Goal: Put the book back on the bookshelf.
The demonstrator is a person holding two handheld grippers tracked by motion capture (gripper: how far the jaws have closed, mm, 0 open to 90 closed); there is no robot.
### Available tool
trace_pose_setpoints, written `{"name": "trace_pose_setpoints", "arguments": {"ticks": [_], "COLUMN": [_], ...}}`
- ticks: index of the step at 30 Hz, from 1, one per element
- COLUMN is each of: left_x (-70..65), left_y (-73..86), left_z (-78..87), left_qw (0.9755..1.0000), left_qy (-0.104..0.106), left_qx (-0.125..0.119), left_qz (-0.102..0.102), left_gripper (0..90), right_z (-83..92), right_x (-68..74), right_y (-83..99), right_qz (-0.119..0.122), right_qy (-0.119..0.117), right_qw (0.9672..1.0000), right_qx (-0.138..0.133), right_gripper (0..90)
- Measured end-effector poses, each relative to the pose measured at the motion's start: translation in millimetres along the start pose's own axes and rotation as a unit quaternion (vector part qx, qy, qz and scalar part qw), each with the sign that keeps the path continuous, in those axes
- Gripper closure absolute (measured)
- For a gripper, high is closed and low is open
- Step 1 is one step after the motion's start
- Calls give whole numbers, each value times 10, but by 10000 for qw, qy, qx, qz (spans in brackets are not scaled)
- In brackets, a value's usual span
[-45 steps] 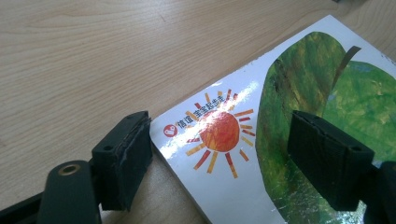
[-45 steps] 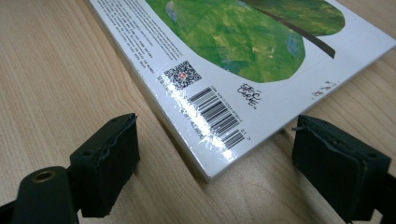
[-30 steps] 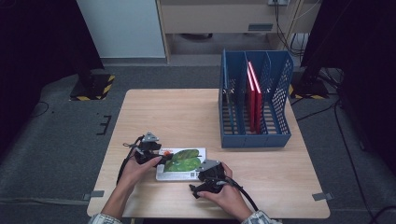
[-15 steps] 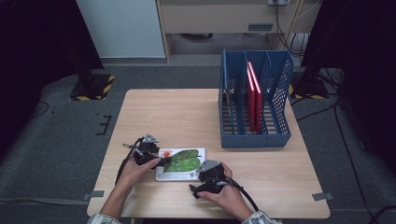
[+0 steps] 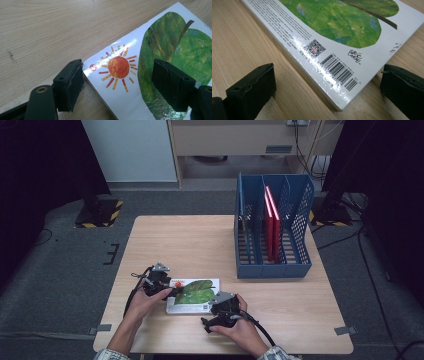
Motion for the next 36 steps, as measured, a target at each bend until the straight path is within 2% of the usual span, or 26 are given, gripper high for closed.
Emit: {"name": "trace_pose_setpoints", "arguments": {"ticks": [3,13,25,31,34,36], "left_x": [-13,-49,-102,-88,-83,-82], "left_y": [-41,-96,-144,-142,-129,-109], "left_z": [41,95,114,118,116,122], "left_qw": [10000,9999,9998,9998,9996,9994], "left_qy": [-14,-81,-167,-68,6,-36], "left_qx": [-84,-123,-42,-170,-285,-335], "left_qz": [17,-22,-68,-4,80,81], "left_gripper": [255,258,259,254,228,188], "right_z": [-13,-40,-80,-82,-79,-77], "right_x": [-7,-30,-60,-57,-57,-56], "right_y": [-14,-40,-70,-80,-82,-85], "right_qz": [-73,-212,-455,-634,-711,-756], "right_qy": [57,193,408,403,373,367], "right_qw": [10000,9996,9981,9970,9965,9962], "right_qx": [-1,-17,-116,-192,-215,-220], "right_gripper": [3,4,12,8,10,13]}}
Point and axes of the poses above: each handheld gripper's, and its own axes: z roughly backward along the jaws, y roughly out of its underside, x roughly to its left, the point moved 6 cm from there along -z, roughly forward along the jaws, and after that the axes turned 3 degrees about y, right-handed, at the moved point
